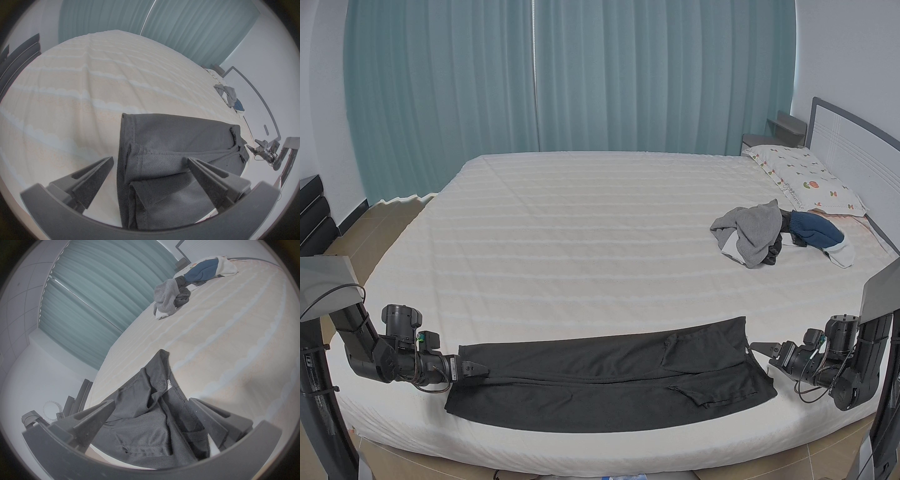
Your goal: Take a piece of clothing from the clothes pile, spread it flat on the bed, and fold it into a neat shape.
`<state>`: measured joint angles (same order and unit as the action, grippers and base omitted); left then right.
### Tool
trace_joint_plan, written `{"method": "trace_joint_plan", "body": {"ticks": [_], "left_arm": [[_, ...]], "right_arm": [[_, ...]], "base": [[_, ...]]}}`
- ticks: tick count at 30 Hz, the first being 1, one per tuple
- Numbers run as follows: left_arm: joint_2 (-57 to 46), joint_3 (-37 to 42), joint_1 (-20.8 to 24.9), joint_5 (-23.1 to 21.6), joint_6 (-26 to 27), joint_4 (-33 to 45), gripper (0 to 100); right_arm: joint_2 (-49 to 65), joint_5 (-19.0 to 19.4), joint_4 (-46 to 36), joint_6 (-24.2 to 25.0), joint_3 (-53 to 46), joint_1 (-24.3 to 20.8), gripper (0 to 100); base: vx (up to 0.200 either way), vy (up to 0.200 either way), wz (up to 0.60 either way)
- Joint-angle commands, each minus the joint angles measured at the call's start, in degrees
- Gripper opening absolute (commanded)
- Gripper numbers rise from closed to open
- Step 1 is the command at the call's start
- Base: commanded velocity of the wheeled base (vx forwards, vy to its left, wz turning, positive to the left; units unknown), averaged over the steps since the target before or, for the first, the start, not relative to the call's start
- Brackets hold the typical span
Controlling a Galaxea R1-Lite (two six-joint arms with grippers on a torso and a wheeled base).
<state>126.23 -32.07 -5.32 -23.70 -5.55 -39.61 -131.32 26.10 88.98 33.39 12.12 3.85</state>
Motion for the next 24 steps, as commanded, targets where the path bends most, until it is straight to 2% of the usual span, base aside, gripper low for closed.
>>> {"method": "trace_joint_plan", "body": {"ticks": [1, 16, 24], "left_arm": [[0.2, 0.9, 0.4, -0.1, 1.4, 0.1, 100], [-0.1, 0.3, 2.9, 0.8, 0.8, 0.1, 100], [-3.8, 0.1, 5.1, 1.0, -5.7, 0.2, 100]], "right_arm": [[0.0, 0.0, 0.7, 0.0, 0.0, -0.1, 100], [0.1, 0.0, 0.7, 0.0, 0.0, -0.2, 100], [0.2, 0.0, 0.8, 0.0, 0.0, -0.2, 100]], "base": [[0.0, 0.0, 0.0], [0.0, 0.0, 0.0], [0.0, 0.0, 0.0]]}}
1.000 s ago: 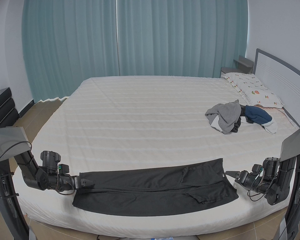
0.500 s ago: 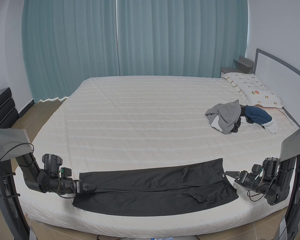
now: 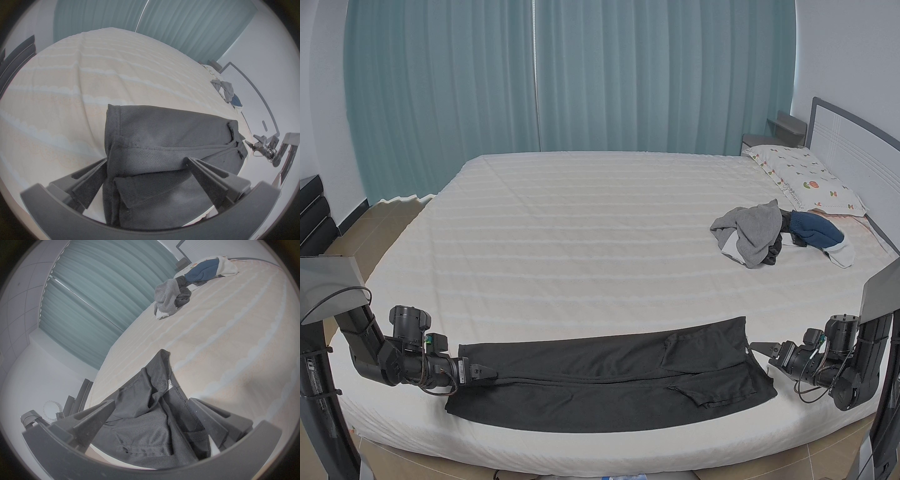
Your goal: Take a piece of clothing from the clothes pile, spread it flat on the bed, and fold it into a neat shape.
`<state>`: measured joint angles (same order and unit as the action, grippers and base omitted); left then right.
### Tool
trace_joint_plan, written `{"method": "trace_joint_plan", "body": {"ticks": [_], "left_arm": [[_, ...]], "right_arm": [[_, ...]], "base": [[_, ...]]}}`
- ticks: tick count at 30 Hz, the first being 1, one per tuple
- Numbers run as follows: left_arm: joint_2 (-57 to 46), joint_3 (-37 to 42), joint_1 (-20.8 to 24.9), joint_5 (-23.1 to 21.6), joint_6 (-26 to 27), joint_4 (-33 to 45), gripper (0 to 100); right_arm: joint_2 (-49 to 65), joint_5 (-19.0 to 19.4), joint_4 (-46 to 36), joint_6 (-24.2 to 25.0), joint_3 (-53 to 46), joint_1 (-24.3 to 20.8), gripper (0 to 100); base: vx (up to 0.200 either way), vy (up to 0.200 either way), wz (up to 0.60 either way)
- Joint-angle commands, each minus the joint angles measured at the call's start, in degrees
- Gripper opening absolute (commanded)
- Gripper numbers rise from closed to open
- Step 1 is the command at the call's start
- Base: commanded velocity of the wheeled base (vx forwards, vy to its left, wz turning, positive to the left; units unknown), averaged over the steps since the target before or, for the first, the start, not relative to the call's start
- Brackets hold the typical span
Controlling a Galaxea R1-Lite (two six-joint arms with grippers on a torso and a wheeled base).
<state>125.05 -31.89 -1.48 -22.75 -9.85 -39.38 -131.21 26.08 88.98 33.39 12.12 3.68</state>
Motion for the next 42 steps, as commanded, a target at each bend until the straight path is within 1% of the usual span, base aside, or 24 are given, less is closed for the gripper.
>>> {"method": "trace_joint_plan", "body": {"ticks": [1, 8, 22, 35, 36, 42], "left_arm": [[-3.1, -0.1, 1.4, 0.1, -1.9, 0.1, 100], [-2.7, -0.4, 1.5, 1.1, -2.1, 0.3, 100], [3.1, -2.0, 0.5, 2.7, -2.0, -0.2, 100], [2.7, -1.2, 2.3, 2.8, -2.3, -0.2, 100], [2.7, -1.2, 2.4, 2.8, -2.3, -0.1, 0], [2.7, -1.2, 2.4, 2.8, -2.3, -0.2, 0]], "right_arm": [[0.2, 0.0, 0.8, 0.0, 0.0, 0.0, 100], [0.5, 0.1, 0.7, 0.0, -0.1, 0.1, 100], [0.9, 0.5, 0.8, 0.0, -0.3, 0.1, 100], [0.9, 0.5, 0.8, 0.0, -0.3, 0.2, 100], [0.9, 0.5, 0.8, 0.0, -0.3, 0.2, 100], [1.0, 0.5, 0.8, 0.0, -0.3, 0.4, 100]], "base": [[0.0, 0.0, 0.0], [0.0, 0.0, 0.0], [0.0, 0.0, 0.0], [0.0, 0.0, 0.0], [0.0, 0.0, 0.0], [0.0, 0.0, 0.0]]}}
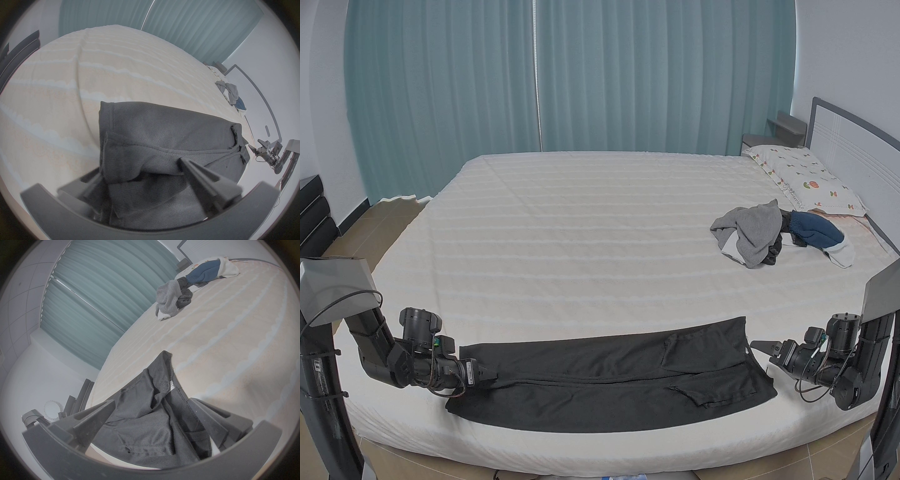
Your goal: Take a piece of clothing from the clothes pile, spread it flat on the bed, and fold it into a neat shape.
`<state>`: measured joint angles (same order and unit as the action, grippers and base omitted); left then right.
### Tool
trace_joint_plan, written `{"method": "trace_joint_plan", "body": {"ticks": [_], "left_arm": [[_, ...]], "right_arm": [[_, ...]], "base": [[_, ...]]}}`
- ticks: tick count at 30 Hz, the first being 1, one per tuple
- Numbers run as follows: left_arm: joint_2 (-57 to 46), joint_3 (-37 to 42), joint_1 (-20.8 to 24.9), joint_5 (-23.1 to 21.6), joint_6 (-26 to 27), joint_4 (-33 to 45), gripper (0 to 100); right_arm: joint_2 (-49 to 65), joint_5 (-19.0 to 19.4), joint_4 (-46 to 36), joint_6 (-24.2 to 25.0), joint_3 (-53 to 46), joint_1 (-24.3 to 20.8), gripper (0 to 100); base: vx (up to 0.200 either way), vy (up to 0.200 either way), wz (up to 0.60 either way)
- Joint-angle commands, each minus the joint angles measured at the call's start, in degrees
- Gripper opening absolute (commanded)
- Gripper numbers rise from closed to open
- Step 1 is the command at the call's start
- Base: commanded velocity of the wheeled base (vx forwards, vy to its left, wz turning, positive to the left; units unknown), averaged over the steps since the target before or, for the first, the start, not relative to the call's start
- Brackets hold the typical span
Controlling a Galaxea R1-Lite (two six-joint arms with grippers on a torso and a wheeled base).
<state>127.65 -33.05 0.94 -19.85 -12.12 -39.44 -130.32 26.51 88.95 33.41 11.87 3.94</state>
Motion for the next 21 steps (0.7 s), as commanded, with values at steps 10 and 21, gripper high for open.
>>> {"method": "trace_joint_plan", "body": {"ticks": [10, 21], "left_arm": [[-0.6, -0.3, -0.3, 0.0, 0.1, 0.0, 0], [-5.0, -0.3, -3.2, -0.1, 0.0, 0.6, 0]], "right_arm": [[0.1, 0.0, 0.8, 0.1, 0.1, 0.5, 100], [0.1, 0.0, 0.8, 0.1, 0.2, 0.6, 100]], "base": [[0.0, 0.0, 0.0], [0.0, 0.0, 0.0]]}}
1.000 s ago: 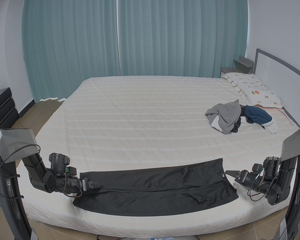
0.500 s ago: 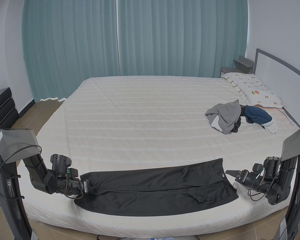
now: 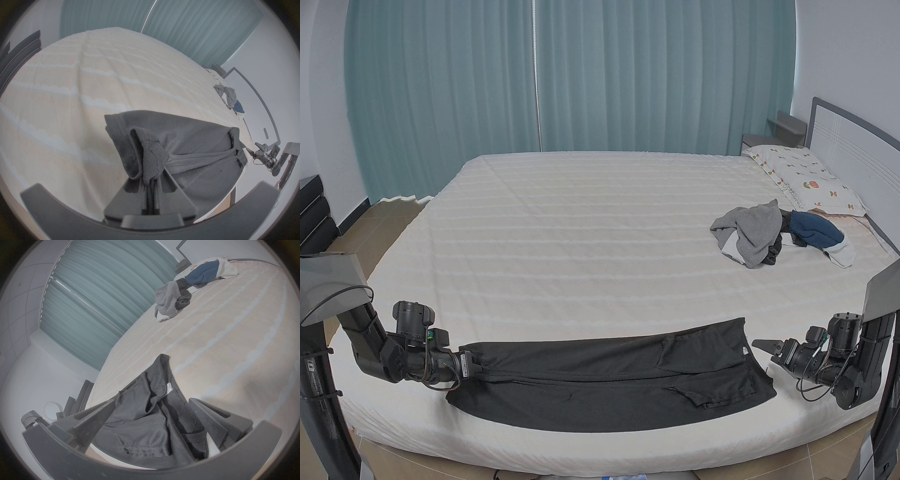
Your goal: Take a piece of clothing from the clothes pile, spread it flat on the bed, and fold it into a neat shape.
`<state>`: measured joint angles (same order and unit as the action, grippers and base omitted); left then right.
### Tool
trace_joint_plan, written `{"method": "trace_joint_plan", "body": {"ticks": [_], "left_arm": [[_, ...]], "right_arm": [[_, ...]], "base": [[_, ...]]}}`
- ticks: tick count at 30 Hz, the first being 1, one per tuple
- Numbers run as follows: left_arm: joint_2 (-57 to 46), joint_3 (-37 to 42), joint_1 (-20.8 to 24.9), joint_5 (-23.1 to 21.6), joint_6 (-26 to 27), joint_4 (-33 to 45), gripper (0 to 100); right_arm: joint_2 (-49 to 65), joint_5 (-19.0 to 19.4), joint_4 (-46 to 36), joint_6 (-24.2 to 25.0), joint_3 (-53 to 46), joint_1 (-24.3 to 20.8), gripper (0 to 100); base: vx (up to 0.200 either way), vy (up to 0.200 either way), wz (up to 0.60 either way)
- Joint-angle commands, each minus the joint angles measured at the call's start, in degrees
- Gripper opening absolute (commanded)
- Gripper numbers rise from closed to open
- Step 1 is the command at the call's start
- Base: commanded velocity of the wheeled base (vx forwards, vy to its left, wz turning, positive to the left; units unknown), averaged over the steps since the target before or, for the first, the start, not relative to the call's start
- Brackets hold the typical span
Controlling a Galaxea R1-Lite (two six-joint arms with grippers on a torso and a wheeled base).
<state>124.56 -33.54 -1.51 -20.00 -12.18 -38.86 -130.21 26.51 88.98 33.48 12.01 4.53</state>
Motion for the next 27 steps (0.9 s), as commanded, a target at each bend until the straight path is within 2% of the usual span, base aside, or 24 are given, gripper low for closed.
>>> {"method": "trace_joint_plan", "body": {"ticks": [1, 13, 25, 27], "left_arm": [[-2.2, 0.2, -0.9, 0.1, 0.0, 0.0, 0], [-3.2, -0.4, -4.2, 0.0, 0.4, 0.7, 0], [-3.4, -1.6, -3.6, 0.0, 0.4, 4.2, 0], [-3.4, -1.5, -3.6, 0.0, 0.5, 4.2, 0]], "right_arm": [[0.0, 0.0, 0.8, 0.0, 0.0, 0.0, 100], [0.3, 0.0, 0.8, 0.0, -0.1, 0.0, 100], [2.0, 0.0, 0.8, 3.4, 0.6, 0.1, 100], [2.0, 0.0, 0.7, 3.4, 0.6, 0.1, 100]], "base": [[0.0, 0.0, 0.0], [0.0, 0.0, 0.0], [0.0, 0.0, 0.0], [-0.2, 0.0, 0.0]]}}
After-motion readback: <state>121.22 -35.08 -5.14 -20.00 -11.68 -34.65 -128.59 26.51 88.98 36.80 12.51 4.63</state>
